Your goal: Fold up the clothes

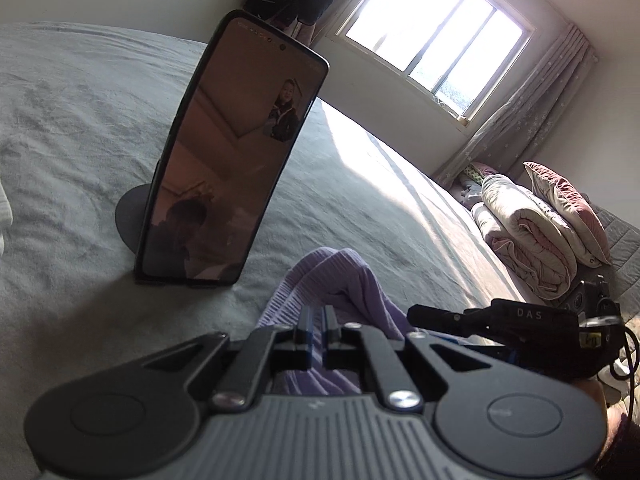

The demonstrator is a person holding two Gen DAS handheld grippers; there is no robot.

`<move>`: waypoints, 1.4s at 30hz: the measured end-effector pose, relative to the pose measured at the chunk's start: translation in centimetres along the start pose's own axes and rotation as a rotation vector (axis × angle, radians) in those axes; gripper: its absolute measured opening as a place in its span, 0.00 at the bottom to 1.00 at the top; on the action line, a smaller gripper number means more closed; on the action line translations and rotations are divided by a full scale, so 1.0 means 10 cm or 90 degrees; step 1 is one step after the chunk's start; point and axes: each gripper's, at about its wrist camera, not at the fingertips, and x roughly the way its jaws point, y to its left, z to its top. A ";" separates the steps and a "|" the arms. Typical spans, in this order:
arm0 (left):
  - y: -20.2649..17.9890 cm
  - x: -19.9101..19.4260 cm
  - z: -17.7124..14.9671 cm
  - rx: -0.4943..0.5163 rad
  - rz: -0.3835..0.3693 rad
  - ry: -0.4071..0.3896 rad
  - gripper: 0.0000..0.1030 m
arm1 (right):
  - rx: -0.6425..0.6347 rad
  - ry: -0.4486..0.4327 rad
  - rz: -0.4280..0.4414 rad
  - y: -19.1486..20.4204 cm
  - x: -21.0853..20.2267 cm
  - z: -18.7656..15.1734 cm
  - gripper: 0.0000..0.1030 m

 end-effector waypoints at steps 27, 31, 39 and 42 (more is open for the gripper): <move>0.39 0.07 -0.08 -0.277 -0.135 0.079 0.52 | -0.461 0.042 -0.119 0.98 0.24 -1.07 0.08; 0.27 0.06 -0.10 -0.245 -0.107 0.087 0.54 | -0.453 0.033 -0.123 1.04 0.23 -1.09 0.10; 0.07 -0.07 -0.07 -0.172 -0.033 0.056 0.51 | -0.377 0.013 -0.139 1.03 -0.12 -1.07 0.14; -0.01 -0.14 -0.04 -0.151 -0.015 0.040 0.52 | -0.316 -0.012 -0.157 0.87 -0.43 -1.00 0.14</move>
